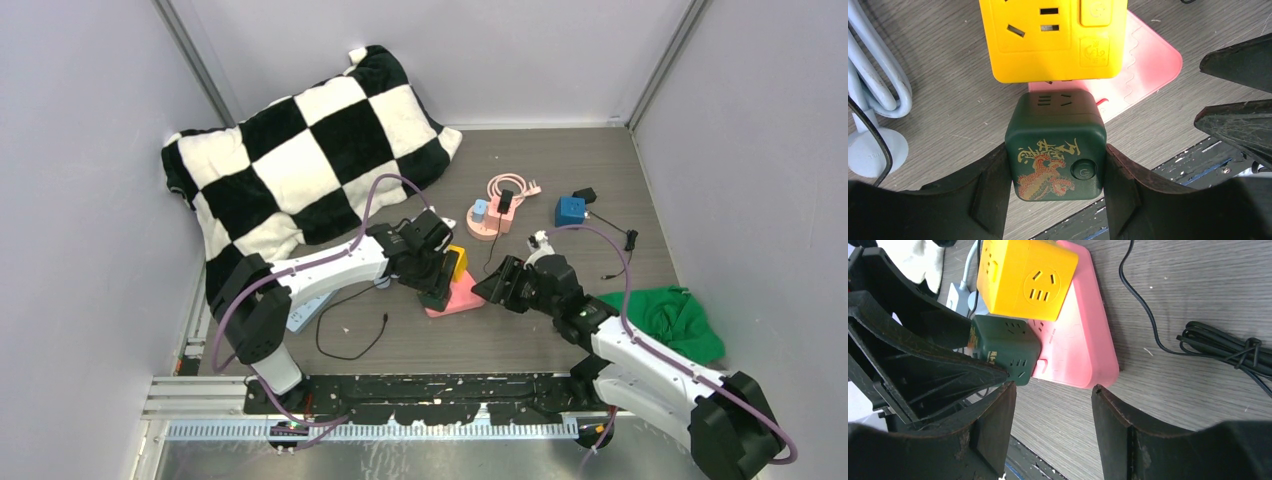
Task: Insert the plug
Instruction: Insert the plug into the socket, then pick up the plug from the center of the board.
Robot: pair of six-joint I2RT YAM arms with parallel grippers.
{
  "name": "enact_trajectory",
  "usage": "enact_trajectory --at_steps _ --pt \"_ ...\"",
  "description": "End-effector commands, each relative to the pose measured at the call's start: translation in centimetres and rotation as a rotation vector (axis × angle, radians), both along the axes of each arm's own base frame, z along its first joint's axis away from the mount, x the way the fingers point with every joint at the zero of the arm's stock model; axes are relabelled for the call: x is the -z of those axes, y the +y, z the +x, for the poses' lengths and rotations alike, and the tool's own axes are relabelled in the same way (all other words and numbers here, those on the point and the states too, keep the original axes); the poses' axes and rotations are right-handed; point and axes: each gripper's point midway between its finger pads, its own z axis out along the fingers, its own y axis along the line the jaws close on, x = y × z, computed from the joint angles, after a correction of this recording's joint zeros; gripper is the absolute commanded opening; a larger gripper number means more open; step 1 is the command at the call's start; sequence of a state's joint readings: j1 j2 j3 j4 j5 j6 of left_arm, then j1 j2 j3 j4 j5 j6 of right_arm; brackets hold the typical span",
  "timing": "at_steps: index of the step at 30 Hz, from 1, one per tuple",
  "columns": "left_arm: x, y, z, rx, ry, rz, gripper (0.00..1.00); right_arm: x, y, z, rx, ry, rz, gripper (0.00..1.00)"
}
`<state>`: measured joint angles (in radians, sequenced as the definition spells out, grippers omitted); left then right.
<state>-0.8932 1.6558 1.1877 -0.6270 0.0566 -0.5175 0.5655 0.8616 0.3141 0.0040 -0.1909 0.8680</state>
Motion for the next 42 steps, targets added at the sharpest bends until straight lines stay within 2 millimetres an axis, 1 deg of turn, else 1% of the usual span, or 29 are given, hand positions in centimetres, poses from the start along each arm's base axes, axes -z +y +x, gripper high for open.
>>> enact_trajectory --at_steps 1,5,8,9,10,12,13,14,16,18,21,22,23,26,28,30,32,34,36,38,39,41,42 --pt "5.3 0.6 -1.8 -0.004 0.085 0.084 0.00 -1.2 -0.1 0.9 0.027 -0.021 -0.013 0.62" --pt "5.8 1.2 -2.2 -0.024 0.094 0.114 0.01 -0.8 -0.5 0.8 0.033 -0.018 -0.040 0.62" --pt "5.4 1.2 -2.4 -0.029 0.089 0.115 0.11 -0.7 -0.8 0.8 0.044 -0.021 -0.048 0.64" --pt "5.1 1.0 -2.5 -0.025 0.090 0.109 0.16 -0.9 -0.9 0.7 0.045 -0.025 -0.044 0.64" --pt "4.6 0.5 -2.6 -0.017 0.093 0.092 0.23 -1.2 -0.9 0.6 0.044 -0.029 -0.038 0.65" --pt "2.9 -0.9 -3.0 0.007 0.114 0.022 0.36 -2.7 -0.7 0.4 0.034 -0.051 -0.005 0.68" --pt "1.6 -1.8 -3.0 0.017 0.119 -0.023 0.45 -3.5 -0.7 0.3 0.032 -0.064 0.008 0.70" --pt "0.4 -2.6 -2.9 0.026 0.115 -0.060 0.50 -4.3 -0.7 0.2 0.033 -0.071 0.012 0.73" --pt "-2.1 -3.3 -2.3 0.029 0.083 -0.102 0.57 -5.8 -1.1 -0.1 0.037 -0.091 0.010 0.79" --pt "-4.2 -3.6 -1.4 0.031 0.034 -0.123 0.64 -7.1 -1.8 -0.2 0.056 -0.114 -0.001 0.83" --pt "-6.0 -3.6 -0.4 0.029 0.011 -0.148 0.77 -9.5 -2.6 0.0 0.091 -0.171 -0.001 0.89" --pt "-6.4 -3.6 -0.2 0.029 0.012 -0.160 0.92 -10.3 -2.8 0.2 0.104 -0.189 -0.008 0.93" --pt "-6.7 -3.4 0.1 0.027 0.011 -0.167 0.98 -11.2 -3.2 0.5 0.123 -0.208 -0.019 0.99" --pt "-8.0 -2.6 0.8 0.024 -0.022 -0.186 1.00 -13.6 -5.0 1.8 0.200 -0.267 -0.099 1.00" --pt "-9.3 -1.8 1.2 0.017 -0.043 -0.206 1.00 -14.9 -6.1 2.7 0.249 -0.296 -0.164 1.00" --pt "-10.7 -0.5 1.9 0.001 -0.078 -0.227 1.00 -15.6 -7.2 3.6 0.293 -0.310 -0.242 1.00" --pt "-12.3 1.6 3.0 -0.040 -0.124 -0.252 1.00 -16.5 -8.0 4.8 0.322 -0.335 -0.311 1.00" --pt "-13.7 3.7 4.0 -0.081 -0.173 -0.282 1.00 -17.0 -9.0 6.3 0.354 -0.362 -0.411 0.99" --pt "-14.9 5.6 4.4 -0.115 -0.221 -0.310 1.00 -16.8 -10.5 8.1 0.394 -0.365 -0.547 1.00" --pt "-15.7 7.1 4.3 -0.133 -0.266 -0.327 1.00 -17.1 -11.6 9.5 0.414 -0.367 -0.631 1.00" --pt "-16.1 7.7 4.1 -0.132 -0.298 -0.336 1.00 -17.5 -12.5 10.4 0.441 -0.368 -0.657 1.00" --pt "-15.7 8.7 3.7 -0.128 -0.341 -0.322 1.00 -17.7 -13.9 11.9 0.475 -0.355 -0.676 0.98" --pt "-15.2 9.1 3.4 -0.113 -0.357 -0.311 1.00 -17.7 -14.6 12.7 0.490 -0.345 -0.671 0.97"
